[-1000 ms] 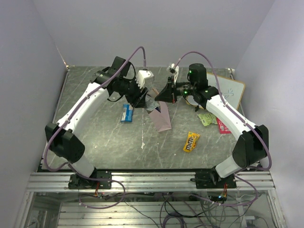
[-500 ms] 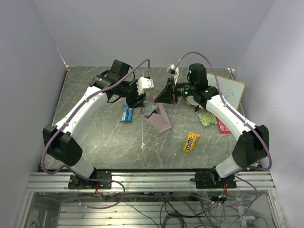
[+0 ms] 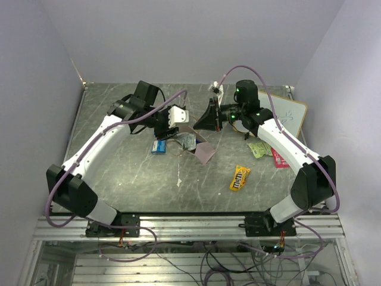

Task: Place the snacks into the paper bag
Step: Place the snack in the paper bag.

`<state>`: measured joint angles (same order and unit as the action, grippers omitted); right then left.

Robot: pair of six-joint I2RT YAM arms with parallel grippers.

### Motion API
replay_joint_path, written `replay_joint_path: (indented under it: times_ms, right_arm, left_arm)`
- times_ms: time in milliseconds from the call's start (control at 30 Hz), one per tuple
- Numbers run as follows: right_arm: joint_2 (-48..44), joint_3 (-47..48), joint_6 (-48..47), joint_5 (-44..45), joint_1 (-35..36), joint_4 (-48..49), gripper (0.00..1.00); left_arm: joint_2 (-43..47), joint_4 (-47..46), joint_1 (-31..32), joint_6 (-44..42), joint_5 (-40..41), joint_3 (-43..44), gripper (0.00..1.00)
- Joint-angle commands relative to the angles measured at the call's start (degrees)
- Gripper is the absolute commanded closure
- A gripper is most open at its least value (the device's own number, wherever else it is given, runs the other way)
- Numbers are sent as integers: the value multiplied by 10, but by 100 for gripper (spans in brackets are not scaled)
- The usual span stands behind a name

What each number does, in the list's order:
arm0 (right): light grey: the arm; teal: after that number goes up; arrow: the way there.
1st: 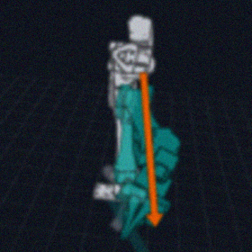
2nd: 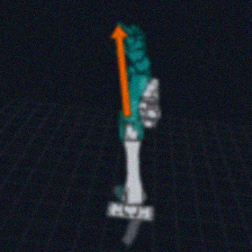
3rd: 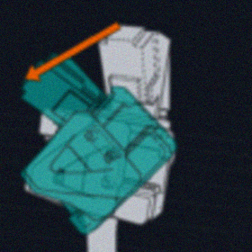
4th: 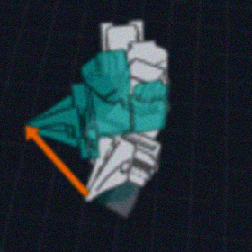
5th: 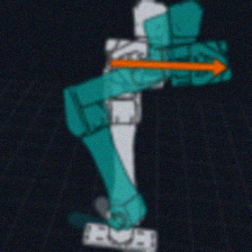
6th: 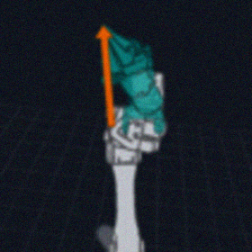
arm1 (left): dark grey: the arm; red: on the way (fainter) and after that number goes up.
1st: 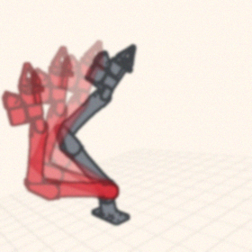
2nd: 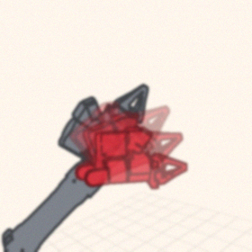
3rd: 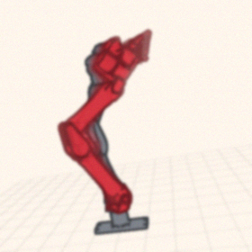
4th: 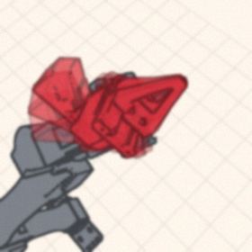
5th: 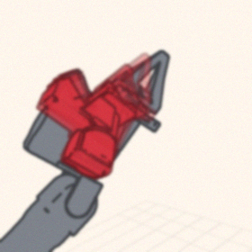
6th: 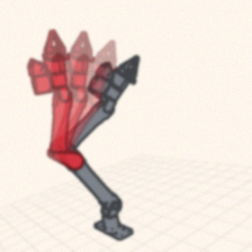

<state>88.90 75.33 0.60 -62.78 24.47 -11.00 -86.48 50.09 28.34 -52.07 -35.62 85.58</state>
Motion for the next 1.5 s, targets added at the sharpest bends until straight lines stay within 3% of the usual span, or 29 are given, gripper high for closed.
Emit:
replay_joint_path:
  times_ms: [0, 367, 800, 900, 1133, 1300, 1467]
  right_arm:
    - [4, 8, -3, -5, 3, -2, 100]
    - [7, 7, -4, -2, 2, 0, 100]
    - [12, 11, -4, -1, 2, -1, 100]
    - [14, 12, -3, 0, 2, -1, 100]
    - [14, 13, 0, -4, 2, 0, 100]
    - [12, 18, 1, -4, 2, -1, 100]
    - [10, 27, 3, -11, 3, -4, 100]
  left_arm:
    - [56, -52, 3, 18, -8, -20, 37]
    - [84, -69, 13, 78, -61, -59, 35]
    - [90, -131, 58, 132, 38, -109, 31]
    - [93, -149, 61, 146, 78, -118, 17]
    - [101, -220, 60, 230, 149, -142, 16]
    - [97, -208, 60, 218, 96, -145, 16]
    - [99, -218, 59, 233, 98, -151, 15]
